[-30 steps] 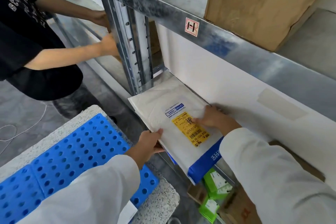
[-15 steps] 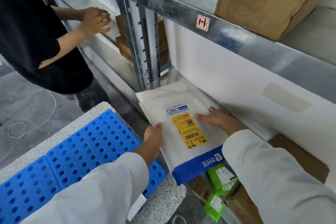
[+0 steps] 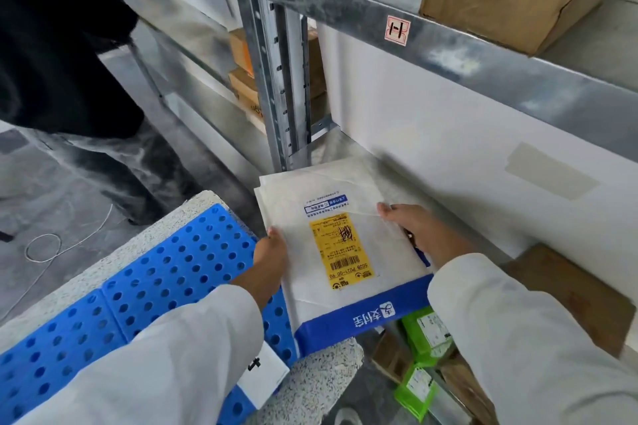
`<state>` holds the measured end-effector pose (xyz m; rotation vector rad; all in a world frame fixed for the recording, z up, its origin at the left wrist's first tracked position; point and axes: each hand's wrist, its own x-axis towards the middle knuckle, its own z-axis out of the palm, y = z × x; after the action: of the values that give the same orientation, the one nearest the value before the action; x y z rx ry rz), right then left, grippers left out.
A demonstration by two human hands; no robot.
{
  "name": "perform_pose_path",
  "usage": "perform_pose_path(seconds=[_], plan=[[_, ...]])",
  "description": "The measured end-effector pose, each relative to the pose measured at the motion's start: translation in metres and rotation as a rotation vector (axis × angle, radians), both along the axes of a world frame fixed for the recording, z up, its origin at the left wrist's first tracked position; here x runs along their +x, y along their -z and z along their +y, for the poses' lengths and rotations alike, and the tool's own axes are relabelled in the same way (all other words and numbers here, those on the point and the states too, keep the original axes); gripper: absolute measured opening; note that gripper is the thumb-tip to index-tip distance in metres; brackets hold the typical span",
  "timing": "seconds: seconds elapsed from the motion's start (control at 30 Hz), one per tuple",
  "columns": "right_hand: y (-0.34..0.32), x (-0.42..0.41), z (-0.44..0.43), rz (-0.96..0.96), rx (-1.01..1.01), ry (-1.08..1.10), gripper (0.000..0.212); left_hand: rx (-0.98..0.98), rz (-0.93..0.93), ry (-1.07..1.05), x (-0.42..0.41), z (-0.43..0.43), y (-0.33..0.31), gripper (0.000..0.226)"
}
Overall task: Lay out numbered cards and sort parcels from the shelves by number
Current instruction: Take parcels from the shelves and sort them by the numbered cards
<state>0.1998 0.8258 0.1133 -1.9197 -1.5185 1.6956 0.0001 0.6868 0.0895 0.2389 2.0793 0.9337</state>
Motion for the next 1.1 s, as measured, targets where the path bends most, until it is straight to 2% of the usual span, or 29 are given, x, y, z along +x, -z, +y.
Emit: perform_pose_path(seconds=[0.07, 0.13, 0.2, 0.23, 0.33, 0.4, 0.47, 0.6, 0.7, 0.9, 1.1], plan=[[0.004, -0.003, 0.004, -0.111, 0.072, -0.009, 0.058, -0.008, -0.003, -0.038, 0.0, 0.004, -0.002, 0.033], [0.01, -0.006, 0.008, -0.126, 0.151, 0.025, 0.059, 0.015, -0.104, -0.152, -0.002, 0.005, -0.004, 0.026], [0.015, -0.008, 0.013, -0.076, 0.18, 0.075, 0.057, -0.045, -0.09, -0.157, -0.006, 0.008, 0.002, 0.039], [0.012, -0.008, 0.013, -0.065, 0.202, 0.086, 0.057, -0.043, -0.093, -0.051, -0.006, 0.006, 0.002, 0.046], [0.007, -0.004, 0.017, -0.085, 0.264, 0.021, 0.059, -0.034, -0.127, 0.006, -0.001, 0.003, 0.002, 0.053], [0.008, -0.001, 0.019, -0.026, 0.216, -0.053, 0.053, -0.009, -0.119, 0.01, 0.004, 0.004, 0.001, 0.058], [0.007, 0.002, 0.02, 0.002, 0.177, -0.123, 0.048, 0.022, -0.079, -0.01, 0.006, 0.005, 0.001, 0.052], [-0.001, 0.003, 0.022, -0.055, 0.094, -0.162, 0.058, 0.028, -0.022, -0.04, 0.013, 0.0, -0.009, 0.039], [-0.014, -0.006, 0.016, 0.017, 0.091, -0.161, 0.07, 0.038, -0.017, -0.08, 0.011, -0.01, -0.019, 0.035], [-0.05, -0.016, -0.015, 0.236, 0.081, -0.13, 0.036, 0.13, -0.002, -0.108, 0.004, -0.032, -0.05, 0.04], [-0.088, -0.035, -0.07, 0.284, 0.144, -0.064, 0.042, 0.27, -0.015, -0.237, -0.019, -0.098, -0.079, 0.044]])
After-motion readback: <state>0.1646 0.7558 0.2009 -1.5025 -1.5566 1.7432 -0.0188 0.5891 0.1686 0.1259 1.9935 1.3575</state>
